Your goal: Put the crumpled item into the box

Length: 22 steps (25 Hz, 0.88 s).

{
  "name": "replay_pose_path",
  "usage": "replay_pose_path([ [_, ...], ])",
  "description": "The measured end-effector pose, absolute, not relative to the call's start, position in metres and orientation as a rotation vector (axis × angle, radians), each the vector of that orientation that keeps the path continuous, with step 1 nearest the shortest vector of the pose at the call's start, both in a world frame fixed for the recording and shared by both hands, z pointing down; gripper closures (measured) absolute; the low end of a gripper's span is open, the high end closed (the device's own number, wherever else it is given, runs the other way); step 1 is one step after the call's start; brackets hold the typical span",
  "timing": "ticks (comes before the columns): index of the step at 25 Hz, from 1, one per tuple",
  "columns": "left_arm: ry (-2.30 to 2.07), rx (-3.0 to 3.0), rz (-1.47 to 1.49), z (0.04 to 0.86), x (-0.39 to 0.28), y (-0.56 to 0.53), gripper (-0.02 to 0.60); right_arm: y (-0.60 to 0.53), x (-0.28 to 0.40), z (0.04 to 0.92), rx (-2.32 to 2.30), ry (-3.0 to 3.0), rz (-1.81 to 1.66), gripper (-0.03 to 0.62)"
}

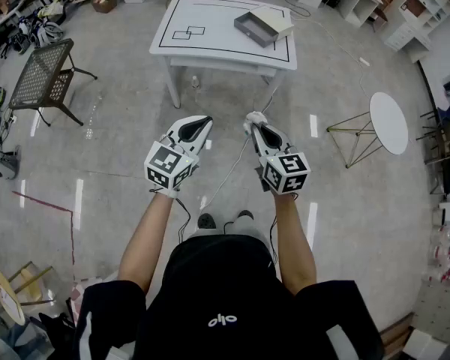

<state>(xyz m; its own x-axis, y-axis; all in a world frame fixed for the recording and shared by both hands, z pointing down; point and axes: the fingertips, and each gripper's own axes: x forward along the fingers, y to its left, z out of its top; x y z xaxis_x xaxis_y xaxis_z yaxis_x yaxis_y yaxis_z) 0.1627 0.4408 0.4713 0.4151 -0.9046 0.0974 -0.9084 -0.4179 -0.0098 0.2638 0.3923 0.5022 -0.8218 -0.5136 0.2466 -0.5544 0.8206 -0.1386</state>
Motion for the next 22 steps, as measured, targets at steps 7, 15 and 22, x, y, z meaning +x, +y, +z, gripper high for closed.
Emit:
replay_pose_path([
  [7,-1.652,2.618,0.128,0.471,0.154,0.441,0.574,0.392,0.258,0.504,0.865,-2.796,0.303,0.563],
  [15,-1.611,2.62,0.144,0.483,0.122,0.413,0.574,0.362,0.234,0.513,0.912,-2.783,0.358,0.563],
  [22,-1.592,2.625,0.16,0.491,0.071,0.34,0.574,0.288,0.189,0.518,0.934,-2.776,0.341,0.563],
])
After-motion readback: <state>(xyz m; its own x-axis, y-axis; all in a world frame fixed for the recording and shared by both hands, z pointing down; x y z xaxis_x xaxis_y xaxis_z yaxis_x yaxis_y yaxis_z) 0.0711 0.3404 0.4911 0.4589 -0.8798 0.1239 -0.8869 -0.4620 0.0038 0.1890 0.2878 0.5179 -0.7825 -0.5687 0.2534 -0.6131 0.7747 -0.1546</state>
